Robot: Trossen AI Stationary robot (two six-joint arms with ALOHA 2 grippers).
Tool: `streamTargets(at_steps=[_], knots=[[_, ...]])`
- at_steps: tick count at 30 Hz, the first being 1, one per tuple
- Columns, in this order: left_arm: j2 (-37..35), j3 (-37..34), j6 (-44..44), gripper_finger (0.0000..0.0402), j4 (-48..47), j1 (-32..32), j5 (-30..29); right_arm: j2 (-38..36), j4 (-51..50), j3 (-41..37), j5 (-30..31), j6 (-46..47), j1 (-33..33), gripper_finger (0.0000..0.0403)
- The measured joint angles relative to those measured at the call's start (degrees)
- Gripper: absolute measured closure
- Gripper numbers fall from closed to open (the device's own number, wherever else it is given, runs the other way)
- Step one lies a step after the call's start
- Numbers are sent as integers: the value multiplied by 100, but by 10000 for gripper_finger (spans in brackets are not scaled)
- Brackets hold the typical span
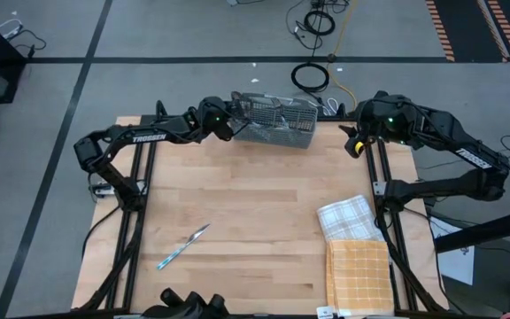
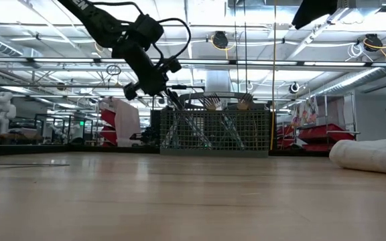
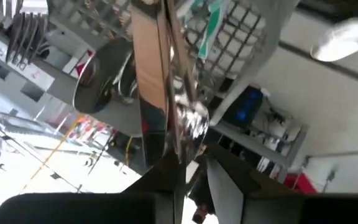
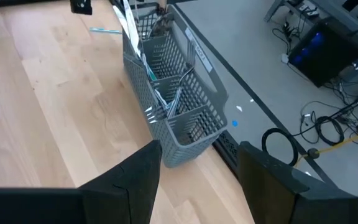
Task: Sort silverware
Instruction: Put the blue spoon into the gray silverware basket
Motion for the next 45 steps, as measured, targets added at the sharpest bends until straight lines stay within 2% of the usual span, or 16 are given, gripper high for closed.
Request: streamTargets(at_steps=[3,5,6,8,10,12,14,18,22,23,27,38,45], knots=[[2,0,-385,331,-19,-2,-184,90,0,0,1,1,0,204],[-8,0,-1030,331,-3,-2,-728,135,0,0,0,50,0,204],[-52,-1,-1625,331,-54,28,-981,152,0,0,-17,84,0,204],[-174,-5,-3542,331,-82,118,-1250,184,0,0,-149,158,-2,204],[-398,31,-6180,332,-548,191,-1263,198,0,0,-166,263,-2,204],[-635,191,-8395,332,-1706,262,-860,211,-2,0,-284,333,-2,204],[-788,412,-9952,332,-2935,379,-111,211,-2,0,-382,367,-2,204],[-813,548,-11498,332,-4497,743,754,211,-2,0,-447,442,-2,204],[-759,430,-12809,331,-4305,996,2167,209,-2,0,-465,517,-2,204],[-715,420,-13039,331,-4206,1057,2426,208,-2,0,-512,518,-2,204],[-508,417,-13395,331,-4009,1093,2688,208,-4,0,-776,517,-2,204],[636,411,-13109,330,-4312,1045,2808,208,-109,0,-904,418,0,204],[763,558,-12717,330,-4456,1072,2718,208,-214,0,-899,412,0,204]])
